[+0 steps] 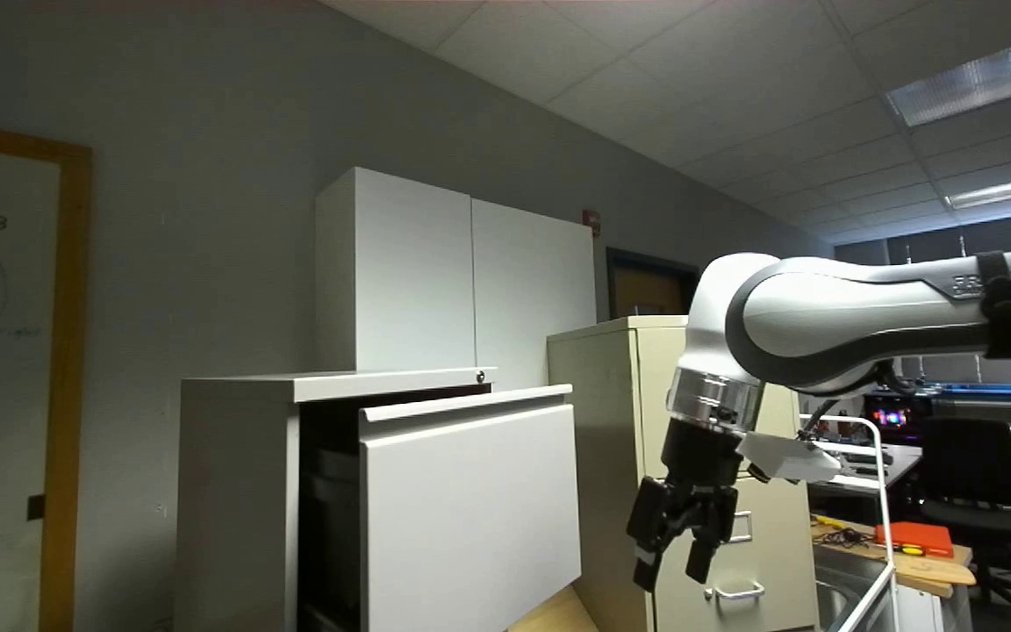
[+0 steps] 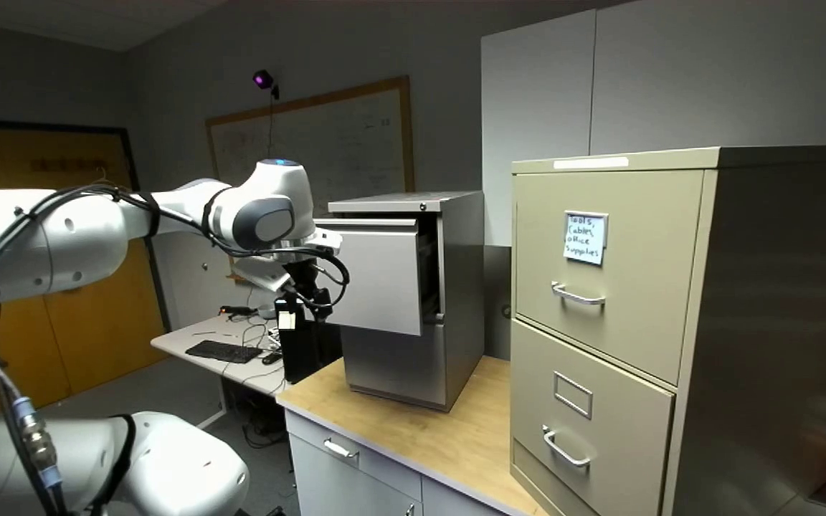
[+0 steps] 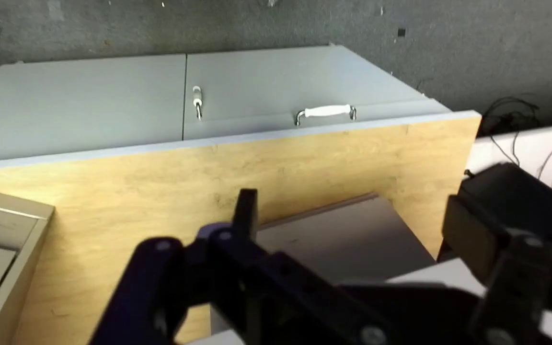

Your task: Close the top drawer

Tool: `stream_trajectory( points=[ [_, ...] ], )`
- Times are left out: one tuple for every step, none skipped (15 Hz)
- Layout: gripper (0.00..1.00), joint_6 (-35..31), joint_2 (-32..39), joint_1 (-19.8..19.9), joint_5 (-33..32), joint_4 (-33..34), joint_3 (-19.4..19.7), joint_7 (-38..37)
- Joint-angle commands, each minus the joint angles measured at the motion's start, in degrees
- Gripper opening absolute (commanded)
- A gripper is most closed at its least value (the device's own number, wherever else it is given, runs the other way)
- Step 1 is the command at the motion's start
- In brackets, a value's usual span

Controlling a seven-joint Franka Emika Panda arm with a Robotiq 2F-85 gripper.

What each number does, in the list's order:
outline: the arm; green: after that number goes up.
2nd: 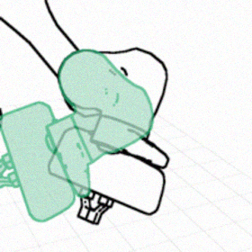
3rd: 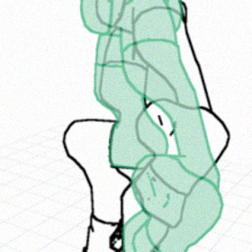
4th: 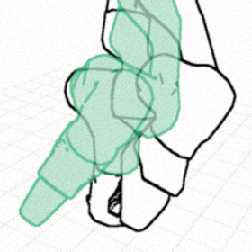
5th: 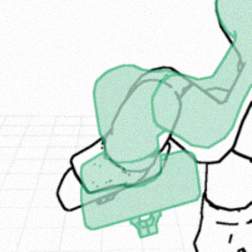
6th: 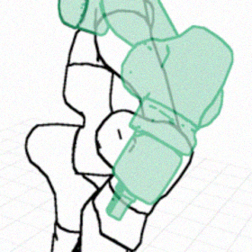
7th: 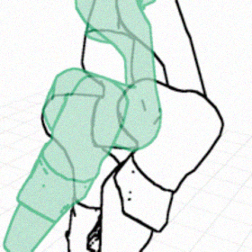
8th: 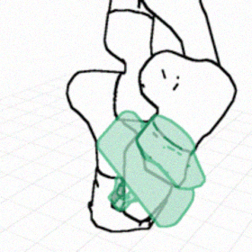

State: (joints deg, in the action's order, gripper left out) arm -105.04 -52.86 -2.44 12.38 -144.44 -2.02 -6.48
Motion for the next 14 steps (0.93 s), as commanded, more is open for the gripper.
stream_trajectory(
  points=[
    [0.74,-8.43,3.46,1.07,0.98,3.3,-3.09,-2.83],
    [0.67,-11.88,4.3,1.13,0.71,3.83,-3.8,-3.41],
    [0.6,-16.02,5.15,1.38,0.1,4.19,-4.61,-4.01],
    [0.5,-20.44,6.2,1.7,-0.46,4.61,-5.42,-4.72],
    [0.43,-25.14,7.25,2.4,-1.55,4.92,-6.43,-5.42],
    [0.36,-29.22,8.3,3.16,-2.58,5.36,-7.36,-6.35],
    [0.27,-33.53,9.43,4.02,-3.55,5.79,-8.3,-7.5],
    [0.21,-37.63,10.45,4.98,-4.47,6.18,-9.31,-9.04],
    [0.12,-41.45,11.37,6.01,-5.41,6.51,-10.37,-10.72],
    [0.05,-44.47,12.34,6.75,-6.02,7.14,-11.24,-12.23],
    [0.01,-47.15,13.28,7.58,-6.71,7.7,-12.15,-13.58],
    [0.0,-49.31,14.11,8.36,-7.3,8.29,-12.99,-14.74],
    [0.0,-50.96,14.92,9.14,-7.83,9.01,-13.88,-15.81],
    [0.0,-52.25,15.65,9.74,-8.32,9.84,-14.67,-16.65]
  ],
)
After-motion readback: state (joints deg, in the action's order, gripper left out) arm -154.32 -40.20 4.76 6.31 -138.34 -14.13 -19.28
